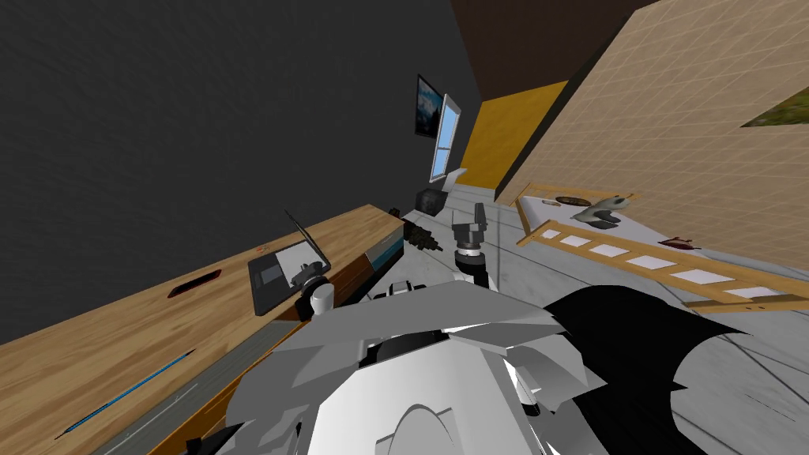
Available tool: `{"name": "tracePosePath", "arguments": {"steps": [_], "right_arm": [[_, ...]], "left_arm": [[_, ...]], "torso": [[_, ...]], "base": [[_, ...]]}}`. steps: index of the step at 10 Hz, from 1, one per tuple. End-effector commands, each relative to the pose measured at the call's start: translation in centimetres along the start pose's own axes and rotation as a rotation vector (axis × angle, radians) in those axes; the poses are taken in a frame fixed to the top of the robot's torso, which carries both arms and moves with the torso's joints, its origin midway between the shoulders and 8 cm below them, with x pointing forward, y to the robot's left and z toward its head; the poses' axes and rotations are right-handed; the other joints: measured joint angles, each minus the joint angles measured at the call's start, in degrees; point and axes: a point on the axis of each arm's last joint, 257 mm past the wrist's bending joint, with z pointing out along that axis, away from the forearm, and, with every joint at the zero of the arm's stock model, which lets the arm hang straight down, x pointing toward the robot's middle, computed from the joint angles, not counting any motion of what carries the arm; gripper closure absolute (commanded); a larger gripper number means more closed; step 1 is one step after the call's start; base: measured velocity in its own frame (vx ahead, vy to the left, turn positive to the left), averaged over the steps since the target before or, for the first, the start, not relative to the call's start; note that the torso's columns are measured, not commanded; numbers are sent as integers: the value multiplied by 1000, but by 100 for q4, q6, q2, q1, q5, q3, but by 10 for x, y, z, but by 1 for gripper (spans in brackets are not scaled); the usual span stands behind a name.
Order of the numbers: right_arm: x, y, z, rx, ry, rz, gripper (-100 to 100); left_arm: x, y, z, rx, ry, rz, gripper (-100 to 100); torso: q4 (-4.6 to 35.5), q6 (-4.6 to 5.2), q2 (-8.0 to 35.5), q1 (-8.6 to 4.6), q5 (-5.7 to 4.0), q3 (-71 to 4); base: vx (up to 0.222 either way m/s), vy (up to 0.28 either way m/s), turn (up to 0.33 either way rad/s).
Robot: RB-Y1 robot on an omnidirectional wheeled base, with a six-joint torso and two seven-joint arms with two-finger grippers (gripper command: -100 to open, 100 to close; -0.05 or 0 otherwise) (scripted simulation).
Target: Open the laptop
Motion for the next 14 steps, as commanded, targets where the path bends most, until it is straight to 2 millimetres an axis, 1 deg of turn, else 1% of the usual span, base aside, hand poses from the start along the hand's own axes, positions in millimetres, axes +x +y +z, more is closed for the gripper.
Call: {"name": "tracePosePath", "arguments": {"steps": [1, 2, 3, 4, 5, 7, 8, 9, 10, 11, 13, 14], "right_arm": [[0, 0, 0, 0, 0, 0, 0], [0, 0, 0, 0, 0, 0, 0], [0, 0, 0, 0, 0, 0, 0], [0, 0, 0, 0, 0, 0, 0], [0, 0, 0, 0, 0, 0, 0], [0, 0, 0, 0, 0, 0, 0], [0, 0, 0, 0, 0, 0, 0], [0, 0, 0, 0, 0, 0, 0], [0, 0, 0, 0, 0, 0, 0], [0, 0, 0, 0, 0, 0, 0], [0, 0, 0, 0, 0, 0, 0], [0, 0, 0, 0, 0, 0, 0]], "left_arm": [[0, -14, -4, 26, 8, -62, 100], [0, -24, -7, 43, 13, -85, 100], [0, -24, -7, 43, 14, -105, 100], [-1, -33, -10, 59, 20, -131, 100], [-1, -33, -10, 59, 20, -143, 100], [-1, -52, -17, 91, 33, -200, 100], [-1, -52, -17, 90, 34, -221, 100], [-1, -51, -17, 88, 32, -205, 100], [10, -55, -9, 76, 53, -194, -100], [14, -56, -7, 71, 61, -189, -100], [30, -59, 2, 57, 88, -189, -100], [35, -59, 3, 57, 95, -224, -100]], "torso": [[0, -1, -1, 0, 0, -1], [0, 0, 0, 2, 1, 0], [1, 1, 1, 5, 1, 1], [-1, -3, -2, 2, 1, -1], [-1, 0, -2, -1, 0, -1], [0, 1, -1, -2, -1, -1], [1, -1, 3, 4, 1, 2], [0, -2, -1, 2, 1, 0], [-1, -1, -6, -5, -1, -3], [-2, -1, -7, -8, -3, -5], [-1, 0, -5, -4, -1, -3], [1, 2, -3, -7, -3, -2]], "base": [[-14, 27, -121], [-20, 40, -208], [-14, 34, -49], [-15, 28, -71], [-12, 23, -64], [-21, 30, -147], [-20, 33, -62], [-7, 13, -4], [0, 0, 0], [5, -12, -6], [13, -27, -10], [30, -65, -28]]}}
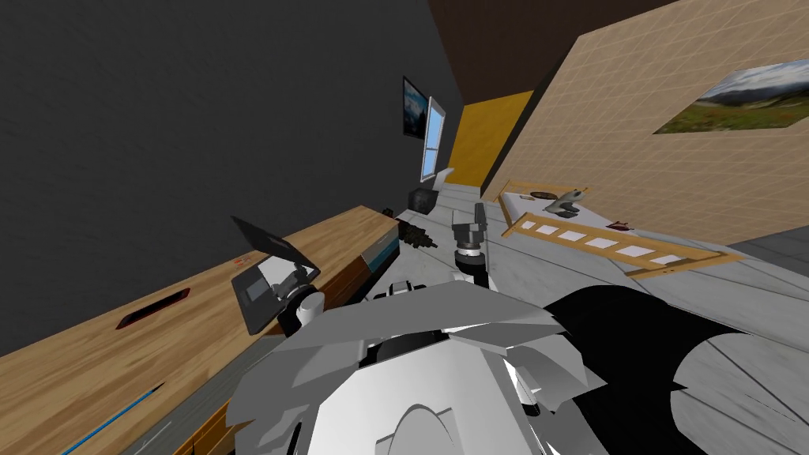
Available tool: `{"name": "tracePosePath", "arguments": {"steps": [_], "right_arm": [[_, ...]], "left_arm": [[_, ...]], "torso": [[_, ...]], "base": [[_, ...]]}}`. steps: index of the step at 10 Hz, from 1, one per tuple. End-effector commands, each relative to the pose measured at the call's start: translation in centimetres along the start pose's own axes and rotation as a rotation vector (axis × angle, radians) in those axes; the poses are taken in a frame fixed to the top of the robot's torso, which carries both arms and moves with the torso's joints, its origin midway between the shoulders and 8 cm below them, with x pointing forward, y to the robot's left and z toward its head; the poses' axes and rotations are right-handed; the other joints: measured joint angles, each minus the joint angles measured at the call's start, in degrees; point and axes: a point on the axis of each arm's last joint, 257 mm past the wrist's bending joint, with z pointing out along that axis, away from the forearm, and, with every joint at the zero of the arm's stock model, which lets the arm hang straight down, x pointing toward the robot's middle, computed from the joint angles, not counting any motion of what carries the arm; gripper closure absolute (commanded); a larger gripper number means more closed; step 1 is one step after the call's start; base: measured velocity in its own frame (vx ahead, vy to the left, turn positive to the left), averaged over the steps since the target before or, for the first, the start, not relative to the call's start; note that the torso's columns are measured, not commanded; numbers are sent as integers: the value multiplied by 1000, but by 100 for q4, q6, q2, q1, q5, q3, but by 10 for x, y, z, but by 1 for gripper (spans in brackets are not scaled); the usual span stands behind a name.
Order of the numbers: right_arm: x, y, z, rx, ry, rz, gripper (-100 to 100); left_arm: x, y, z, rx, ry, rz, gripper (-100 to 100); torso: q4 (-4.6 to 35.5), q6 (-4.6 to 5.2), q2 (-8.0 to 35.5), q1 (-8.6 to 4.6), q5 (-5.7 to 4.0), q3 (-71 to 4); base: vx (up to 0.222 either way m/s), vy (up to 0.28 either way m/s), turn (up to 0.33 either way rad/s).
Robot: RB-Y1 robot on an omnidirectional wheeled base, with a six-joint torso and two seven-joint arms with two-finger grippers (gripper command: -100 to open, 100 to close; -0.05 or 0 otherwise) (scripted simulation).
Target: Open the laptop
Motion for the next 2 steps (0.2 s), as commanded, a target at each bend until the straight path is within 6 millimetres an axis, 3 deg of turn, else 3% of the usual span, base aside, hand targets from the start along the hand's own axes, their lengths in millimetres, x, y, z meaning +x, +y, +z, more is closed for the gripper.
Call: {"name": "tracePosePath", "arguments": {"steps": [1, 2], "right_arm": [[0, 0, 0, 0, 0, 0, 0], [0, 0, 0, 0, 0, 0, 0]], "left_arm": [[11, 3, 1, 2, 13, -78, -100], [20, 4, 6, -8, 27, -92, -100]], "torso": [[3, 6, -2, -15, -6, -1], [2, 10, -5, -30, -10, -3]], "base": [[51, -100, -39], [42, -96, -36]]}}
